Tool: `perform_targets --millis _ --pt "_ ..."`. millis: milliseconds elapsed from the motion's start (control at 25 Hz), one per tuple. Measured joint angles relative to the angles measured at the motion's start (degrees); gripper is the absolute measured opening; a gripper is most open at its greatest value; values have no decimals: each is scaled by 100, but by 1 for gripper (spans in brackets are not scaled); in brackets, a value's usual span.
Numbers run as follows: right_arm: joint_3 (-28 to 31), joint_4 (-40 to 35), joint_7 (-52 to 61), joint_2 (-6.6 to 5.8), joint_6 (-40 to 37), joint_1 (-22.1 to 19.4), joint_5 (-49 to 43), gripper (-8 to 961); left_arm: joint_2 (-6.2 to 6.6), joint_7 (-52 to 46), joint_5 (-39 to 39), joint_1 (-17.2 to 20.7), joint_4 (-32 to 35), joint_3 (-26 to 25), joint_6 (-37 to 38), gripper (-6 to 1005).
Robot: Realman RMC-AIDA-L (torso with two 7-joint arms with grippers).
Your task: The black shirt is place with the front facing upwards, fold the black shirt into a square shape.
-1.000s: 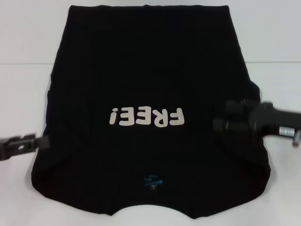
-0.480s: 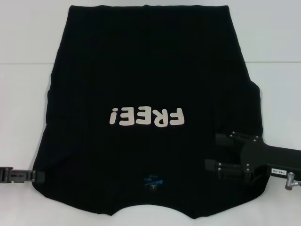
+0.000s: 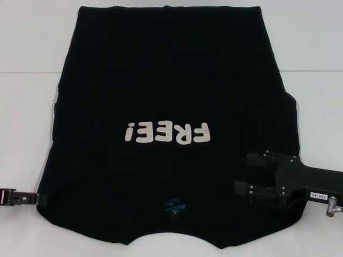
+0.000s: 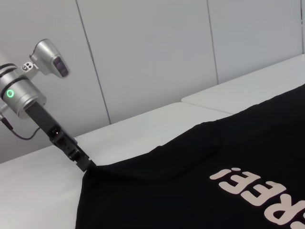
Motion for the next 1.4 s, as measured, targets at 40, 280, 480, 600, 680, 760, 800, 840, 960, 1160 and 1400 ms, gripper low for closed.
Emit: perform_targets --millis 40,280,480,600,680,760,800,840,960,1160,1400 --pt "1 1 0 1 2 2 0 867 -20 -2 19 -1 -2 31 -45 958" --pt "5 13 0 4 12 15 3 867 -105 4 27 -29 8 118 -131 957" --pt "6 18 5 7 18 14 3 866 -208 28 26 -46 101 291 -206 885" --pt "6 24 35 7 49 8 3 866 -312 60 41 -52 237 419 -214 842" --pt "6 24 92 7 71 6 3 866 -360 60 63 -52 319 514 -254 759" --pt "6 24 128 4 79 5 3 866 -373 60 79 -53 345 570 -292 676" --pt "6 24 140 2 80 5 3 866 -375 61 85 -52 351 590 -308 634" --pt "6 24 144 2 80 4 3 866 -375 62 87 -52 357 606 -323 593" --pt "6 24 145 -5 80 1 3 866 -378 80 90 -50 405 629 -358 471" --pt "6 -22 282 -26 73 -12 4 866 -388 119 48 -41 488 631 -315 327" --pt "-24 -358 1387 -230 73 41 -94 866 -391 221 38 -60 499 632 -219 203"
